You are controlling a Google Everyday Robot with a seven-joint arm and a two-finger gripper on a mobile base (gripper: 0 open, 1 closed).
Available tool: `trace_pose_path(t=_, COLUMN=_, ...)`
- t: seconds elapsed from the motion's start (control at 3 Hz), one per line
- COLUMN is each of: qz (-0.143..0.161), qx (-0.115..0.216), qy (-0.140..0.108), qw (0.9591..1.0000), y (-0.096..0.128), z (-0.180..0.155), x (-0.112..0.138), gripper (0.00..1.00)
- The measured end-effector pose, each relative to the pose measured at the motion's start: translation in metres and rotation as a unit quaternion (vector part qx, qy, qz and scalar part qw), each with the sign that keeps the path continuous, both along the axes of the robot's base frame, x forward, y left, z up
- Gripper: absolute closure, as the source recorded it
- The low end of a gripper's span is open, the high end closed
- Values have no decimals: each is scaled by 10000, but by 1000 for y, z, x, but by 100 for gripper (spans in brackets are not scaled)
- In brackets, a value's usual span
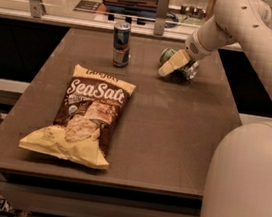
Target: Knock green can over
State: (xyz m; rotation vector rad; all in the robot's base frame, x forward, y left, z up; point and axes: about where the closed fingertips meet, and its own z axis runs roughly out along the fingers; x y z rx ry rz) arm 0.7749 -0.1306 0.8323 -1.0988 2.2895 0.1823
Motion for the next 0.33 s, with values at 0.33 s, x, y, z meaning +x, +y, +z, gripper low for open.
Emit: trace_pose_path(t=0.33, qz=0, qx=0, qy=0, qw=10000, y=0, z=0, x=0, gripper=0)
